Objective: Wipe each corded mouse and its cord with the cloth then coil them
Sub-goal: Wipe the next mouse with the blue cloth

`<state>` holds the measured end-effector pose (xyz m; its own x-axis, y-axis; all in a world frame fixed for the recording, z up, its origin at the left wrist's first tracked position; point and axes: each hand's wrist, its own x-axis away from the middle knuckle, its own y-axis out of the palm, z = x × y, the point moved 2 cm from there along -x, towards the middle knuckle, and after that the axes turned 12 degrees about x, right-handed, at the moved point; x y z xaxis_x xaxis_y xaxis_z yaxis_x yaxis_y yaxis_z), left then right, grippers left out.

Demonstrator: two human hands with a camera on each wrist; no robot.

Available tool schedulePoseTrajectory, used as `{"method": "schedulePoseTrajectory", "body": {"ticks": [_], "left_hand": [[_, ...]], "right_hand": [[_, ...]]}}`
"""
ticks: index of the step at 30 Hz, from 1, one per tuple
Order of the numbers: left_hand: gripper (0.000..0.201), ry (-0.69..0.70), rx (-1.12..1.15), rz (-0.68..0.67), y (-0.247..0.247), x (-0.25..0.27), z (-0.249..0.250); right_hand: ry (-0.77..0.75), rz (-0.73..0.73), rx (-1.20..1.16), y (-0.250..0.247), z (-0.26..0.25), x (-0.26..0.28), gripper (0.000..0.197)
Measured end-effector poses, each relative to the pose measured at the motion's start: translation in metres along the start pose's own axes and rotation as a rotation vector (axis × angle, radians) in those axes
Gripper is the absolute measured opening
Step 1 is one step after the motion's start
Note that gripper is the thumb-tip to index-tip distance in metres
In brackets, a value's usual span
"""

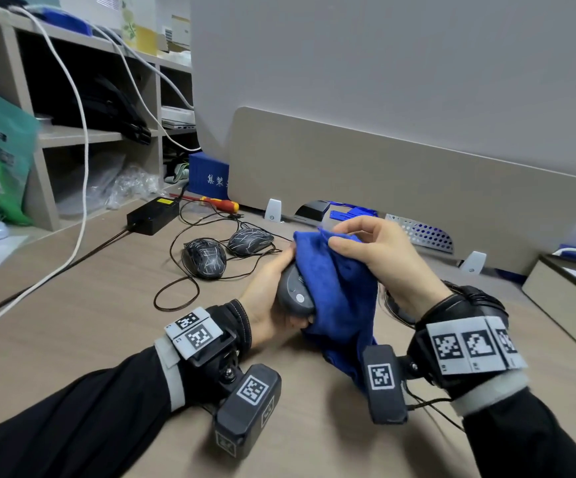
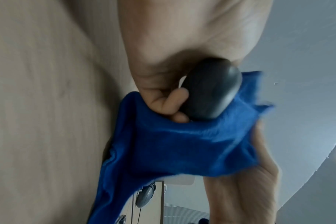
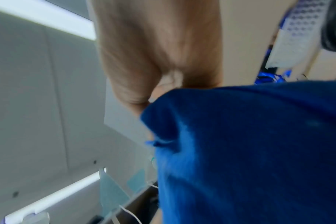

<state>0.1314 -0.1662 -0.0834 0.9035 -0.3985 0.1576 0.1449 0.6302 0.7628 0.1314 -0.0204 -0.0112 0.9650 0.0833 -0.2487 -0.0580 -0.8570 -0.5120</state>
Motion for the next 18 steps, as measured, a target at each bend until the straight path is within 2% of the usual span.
{"method": "schedulePoseTrajectory", "body": {"ticks": [3,6,8,10,12,14,15,18], "left_hand": [[0.045,0.011,-0.034,0.008,-0.001,-0.001,0.0],[0.046,0.057,-0.031,0.053,-0.003,-0.003,0.002],[0.048,0.067,-0.016,0.072,-0.005,-0.005,0.003],[0.04,0.083,0.02,0.077,-0.009,-0.008,0.005],[0.027,0.096,0.078,0.044,-0.012,-0.007,0.007],[0.028,0.114,0.1,0.03,-0.016,-0.009,0.006],[0.026,0.114,0.093,0.031,-0.017,-0.01,0.005],[0.04,0.079,0.028,0.059,-0.012,-0.011,-0.002]], "right_hand": [[-0.088,0.07,0.216,0.004,0.005,-0.003,0.009],[-0.227,-0.078,0.429,0.016,0.0,-0.001,0.02],[-0.271,-0.105,0.544,0.022,-0.002,0.001,0.03],[-0.358,-0.058,0.528,0.029,-0.006,0.004,0.021],[-0.445,-0.114,0.476,0.038,-0.011,0.009,0.01],[-0.463,-0.155,0.487,0.042,-0.013,0.009,0.007],[-0.45,-0.111,0.491,0.039,-0.01,0.007,0.005],[-0.318,0.186,0.563,0.022,0.004,-0.003,0.006]]}}
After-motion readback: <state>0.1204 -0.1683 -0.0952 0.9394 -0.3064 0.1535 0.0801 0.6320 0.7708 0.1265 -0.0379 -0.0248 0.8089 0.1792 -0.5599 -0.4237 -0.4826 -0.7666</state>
